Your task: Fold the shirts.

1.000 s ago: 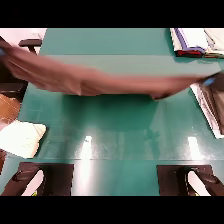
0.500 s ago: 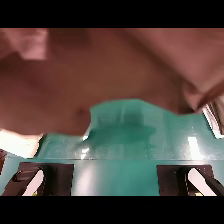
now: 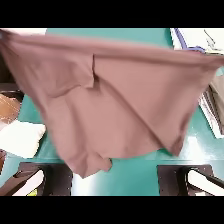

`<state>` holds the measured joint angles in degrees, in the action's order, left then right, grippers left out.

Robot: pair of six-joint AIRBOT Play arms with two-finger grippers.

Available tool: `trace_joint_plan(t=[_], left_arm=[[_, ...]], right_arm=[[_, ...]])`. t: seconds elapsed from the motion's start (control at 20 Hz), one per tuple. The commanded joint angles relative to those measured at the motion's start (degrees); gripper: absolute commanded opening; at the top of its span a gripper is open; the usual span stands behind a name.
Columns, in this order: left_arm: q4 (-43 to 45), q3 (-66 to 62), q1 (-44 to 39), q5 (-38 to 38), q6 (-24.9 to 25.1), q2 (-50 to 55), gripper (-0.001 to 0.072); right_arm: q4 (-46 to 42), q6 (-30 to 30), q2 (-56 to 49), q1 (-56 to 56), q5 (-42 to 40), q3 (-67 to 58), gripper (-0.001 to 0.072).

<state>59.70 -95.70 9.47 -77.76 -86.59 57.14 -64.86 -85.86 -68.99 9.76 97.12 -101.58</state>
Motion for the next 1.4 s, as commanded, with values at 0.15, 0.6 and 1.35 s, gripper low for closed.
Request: trace_joint_plan(t=[0.15, 0.6, 1.35], left_arm=[[-0.17, 11.06, 0.04, 4.07, 5.11, 19.93, 0.0026], [0.83, 11.45, 0.02, 8.15, 10.19, 28.15, 0.0026], [11.96, 27.36, -0.55, 8.04, 5.68, 20.68, 0.0468]], right_arm=[[-7.26, -0.22, -22.47, -9.79, -2.64, -0.02, 0.0014], [-7.39, 2.43, -32.04, -9.81, -7.98, -10.4, 0.0014], [-2.6, 3.8, -19.87, -8.61, -14.34, 15.08, 0.0435]])
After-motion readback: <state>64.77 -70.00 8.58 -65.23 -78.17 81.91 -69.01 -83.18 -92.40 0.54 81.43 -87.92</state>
